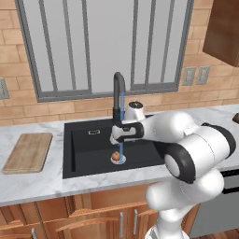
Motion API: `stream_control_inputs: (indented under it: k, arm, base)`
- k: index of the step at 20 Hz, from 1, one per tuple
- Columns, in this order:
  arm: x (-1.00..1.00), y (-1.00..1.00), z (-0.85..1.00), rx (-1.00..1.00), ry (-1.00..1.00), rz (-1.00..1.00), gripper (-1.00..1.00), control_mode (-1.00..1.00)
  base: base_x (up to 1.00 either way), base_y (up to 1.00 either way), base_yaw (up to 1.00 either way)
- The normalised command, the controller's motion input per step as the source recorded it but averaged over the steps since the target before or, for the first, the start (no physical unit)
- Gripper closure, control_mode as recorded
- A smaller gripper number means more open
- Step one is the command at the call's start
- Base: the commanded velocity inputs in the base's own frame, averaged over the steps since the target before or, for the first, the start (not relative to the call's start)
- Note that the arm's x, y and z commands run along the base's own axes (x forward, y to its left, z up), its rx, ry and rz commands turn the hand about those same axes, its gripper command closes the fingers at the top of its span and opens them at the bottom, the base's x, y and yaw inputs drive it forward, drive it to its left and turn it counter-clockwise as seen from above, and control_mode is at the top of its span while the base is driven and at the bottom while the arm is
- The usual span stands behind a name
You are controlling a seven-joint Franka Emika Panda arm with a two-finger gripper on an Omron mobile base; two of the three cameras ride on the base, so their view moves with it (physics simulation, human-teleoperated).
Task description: Pick the peach from the sink and place it on the cutting board to airdry. Then turn off the sink faucet.
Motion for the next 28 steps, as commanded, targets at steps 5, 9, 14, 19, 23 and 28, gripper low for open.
stream_control_inputs:
  k: [5,9,14,19,23,28]
  arm:
    - [0.14,0.00,-0.22,0.00,0.00,0.00,-1.00,-1.00]
    - [0.13,0.00,-0.13,0.00,0.00,0.00,-1.00,-1.00]
    - [0.20,0.00,-0.15,0.00,0.00,0.00,-1.00,-1.00]
    - [0.22,0.00,-0.16,0.00,0.00,0.00,-1.00,-1.00]
    - [0.22,0.00,-0.18,0.00,0.00,0.00,-1.00,-1.00]
    - [0.16,0.00,-0.17,0.00,0.00,0.00,-1.00,-1.00]
  base:
    - [0.00,0.00,0.00]
    - [0.00,0.00,0.00]
    - [0.00,0.00,0.00]
    - [0.00,0.00,0.00]
    - [0.00,0.00,0.00]
    - [0.00,0.00,0.00]
